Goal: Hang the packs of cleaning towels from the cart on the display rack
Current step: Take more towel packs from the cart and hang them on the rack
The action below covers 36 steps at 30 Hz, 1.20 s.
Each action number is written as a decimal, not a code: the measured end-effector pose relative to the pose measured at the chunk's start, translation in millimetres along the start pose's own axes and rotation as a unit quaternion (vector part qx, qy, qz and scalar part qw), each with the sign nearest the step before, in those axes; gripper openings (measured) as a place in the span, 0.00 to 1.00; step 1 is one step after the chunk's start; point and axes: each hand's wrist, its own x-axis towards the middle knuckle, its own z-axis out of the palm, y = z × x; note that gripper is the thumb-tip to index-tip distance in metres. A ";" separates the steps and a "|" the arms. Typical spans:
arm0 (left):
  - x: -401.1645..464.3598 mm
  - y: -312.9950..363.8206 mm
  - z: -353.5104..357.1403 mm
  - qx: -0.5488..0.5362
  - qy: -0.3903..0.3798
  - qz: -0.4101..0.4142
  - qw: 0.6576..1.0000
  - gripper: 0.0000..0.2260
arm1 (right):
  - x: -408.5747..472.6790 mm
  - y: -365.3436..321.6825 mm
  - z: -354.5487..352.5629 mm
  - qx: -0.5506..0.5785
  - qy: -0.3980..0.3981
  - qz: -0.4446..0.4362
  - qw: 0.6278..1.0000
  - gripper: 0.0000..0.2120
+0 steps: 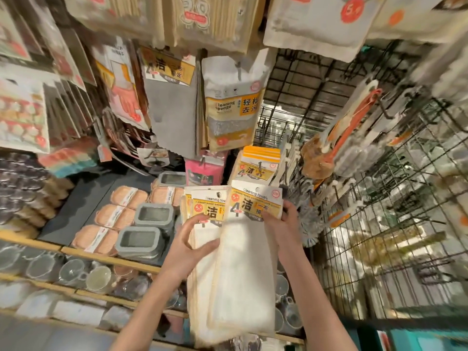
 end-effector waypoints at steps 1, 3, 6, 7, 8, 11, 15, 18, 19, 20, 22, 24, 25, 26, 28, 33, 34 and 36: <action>1.9 -0.7 -1.2 0.008 0.000 0.007 1.000 0.21 | 3.8 -2.3 1.2 0.010 -0.010 -0.014 1.000 0.25; 5.6 -2.9 -2.8 0.024 0.007 0.015 1.000 0.22 | 10.9 -8.8 4.4 0.022 -0.027 -0.043 0.998 0.26; 10.4 -7.6 -4.4 0.037 0.017 0.010 0.999 0.22 | 23.4 -16.9 7.9 0.056 -0.042 -0.065 0.995 0.27; 11.4 -9.0 -5.1 0.037 0.022 0.005 0.999 0.22 | 28.0 -17.7 7.9 0.065 -0.042 -0.069 0.995 0.27; 12.3 -10.2 -5.8 0.034 0.026 0.001 0.999 0.22 | 32.6 -17.7 8.3 0.075 -0.043 -0.072 0.994 0.28; 14.3 -11.9 -7.6 0.031 0.036 -0.006 0.999 0.22 | 45.5 -15.8 10.8 0.087 -0.052 -0.082 0.991 0.29; 15.7 -11.4 -8.9 0.032 0.055 -0.011 0.998 0.22 | 65.3 -8.7 11.9 0.067 -0.059 -0.081 0.993 0.26; 16.3 -10.7 -11.0 0.035 0.068 -0.011 0.997 0.22 | 79.3 -2.3 12.4 0.021 -0.052 -0.083 0.995 0.23; 16.4 -10.5 -12.1 0.040 0.071 -0.011 0.997 0.22 | 83.4 -0.5 13.0 0.015 -0.048 -0.084 0.995 0.23; 16.6 -10.6 -13.1 0.044 0.073 -0.012 0.996 0.22 | 87.0 0.9 13.9 0.009 -0.045 -0.085 0.995 0.22; 16.6 -11.6 -14.9 0.044 0.072 -0.017 0.996 0.22 | 92.1 4.0 14.7 0.009 -0.047 -0.086 0.995 0.22; 16.5 -13.1 -16.1 0.038 0.068 -0.022 0.997 0.22 | 94.9 7.5 14.0 0.032 -0.053 -0.085 0.994 0.22; 16.5 -13.4 -16.3 0.034 0.066 -0.025 0.997 0.23 | 95.6 9.2 12.9 0.035 -0.051 -0.085 0.994 0.21; 16.4 -13.3 -16.2 0.029 0.065 -0.027 0.997 0.23 | 96.1 10.9 11.6 0.030 -0.047 -0.086 0.995 0.20; 15.6 -12.4 -15.8 0.021 0.065 -0.029 0.997 0.23 | 99.1 14.5 9.1 0.014 -0.039 -0.088 0.995 0.18; 12.8 -10.1 -15.2 0.022 0.065 -0.025 0.997 0.23 | 110.4 14.8 12.2 -0.043 -0.044 -0.104 0.993 0.18; 12.3 -10.4 -15.3 0.023 0.065 -0.025 0.997 0.23 | 112.6 15.1 12.7 -0.055 -0.044 -0.108 0.992 0.18; 11.3 -10.4 -16.1 0.018 0.066 -0.026 0.997 0.23 | 117.0 17.0 13.3 -0.073 -0.037 -0.108 0.991 0.18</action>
